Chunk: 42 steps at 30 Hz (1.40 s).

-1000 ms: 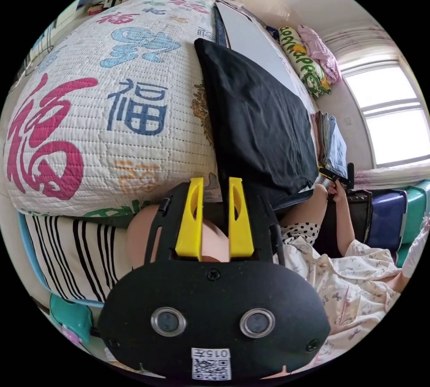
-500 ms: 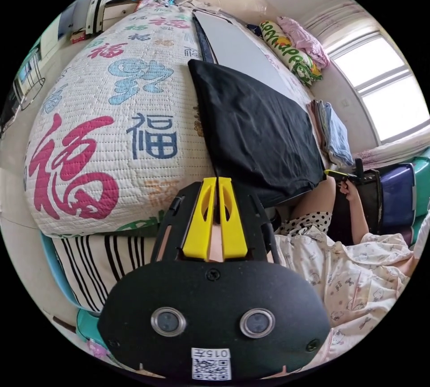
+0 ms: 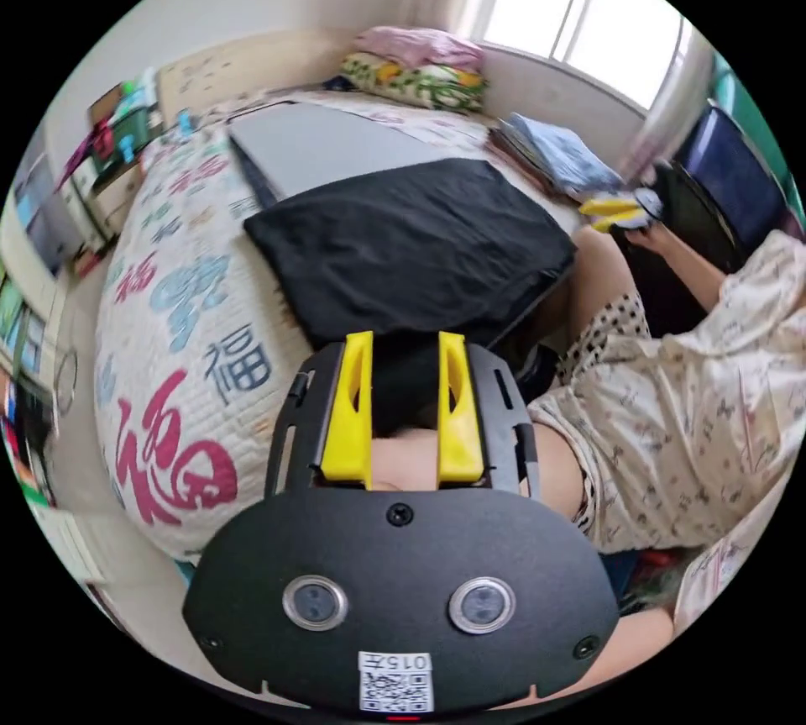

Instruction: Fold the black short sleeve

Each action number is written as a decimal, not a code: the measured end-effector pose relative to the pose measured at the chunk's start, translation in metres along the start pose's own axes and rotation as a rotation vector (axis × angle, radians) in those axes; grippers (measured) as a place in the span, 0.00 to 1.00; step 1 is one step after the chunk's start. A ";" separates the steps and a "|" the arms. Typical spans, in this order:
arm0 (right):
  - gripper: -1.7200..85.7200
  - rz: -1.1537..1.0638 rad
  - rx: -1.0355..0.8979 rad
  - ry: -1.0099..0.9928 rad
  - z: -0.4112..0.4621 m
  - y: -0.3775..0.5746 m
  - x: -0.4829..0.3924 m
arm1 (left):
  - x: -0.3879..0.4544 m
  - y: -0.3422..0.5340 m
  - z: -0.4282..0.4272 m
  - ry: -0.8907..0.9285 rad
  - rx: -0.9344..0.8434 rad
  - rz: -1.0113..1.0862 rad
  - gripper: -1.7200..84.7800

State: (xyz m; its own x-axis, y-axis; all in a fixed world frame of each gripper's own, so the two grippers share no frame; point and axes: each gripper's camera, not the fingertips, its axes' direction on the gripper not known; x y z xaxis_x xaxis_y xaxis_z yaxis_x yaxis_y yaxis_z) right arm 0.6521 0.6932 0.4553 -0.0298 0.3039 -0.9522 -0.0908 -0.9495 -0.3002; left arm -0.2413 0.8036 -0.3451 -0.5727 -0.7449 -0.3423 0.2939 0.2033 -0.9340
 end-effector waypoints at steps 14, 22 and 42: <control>0.09 -0.133 -0.182 -0.015 0.067 0.049 0.002 | 0.136 -0.124 0.069 -0.028 -0.191 0.327 0.15; 0.02 -0.032 -0.189 -0.034 0.064 0.059 0.025 | 0.155 -0.139 0.063 -0.049 -0.142 0.329 0.12; 0.01 0.228 -0.067 -0.265 0.073 0.052 0.088 | 0.137 -0.146 0.066 0.036 -0.077 0.239 0.02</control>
State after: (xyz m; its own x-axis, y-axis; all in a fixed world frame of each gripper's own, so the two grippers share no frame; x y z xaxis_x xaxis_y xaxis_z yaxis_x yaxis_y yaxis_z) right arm 0.5724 0.6766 0.3596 -0.2993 0.0846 -0.9504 0.0129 -0.9956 -0.0927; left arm -0.3118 0.6304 -0.2491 -0.5207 -0.6471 -0.5568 0.3661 0.4200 -0.8304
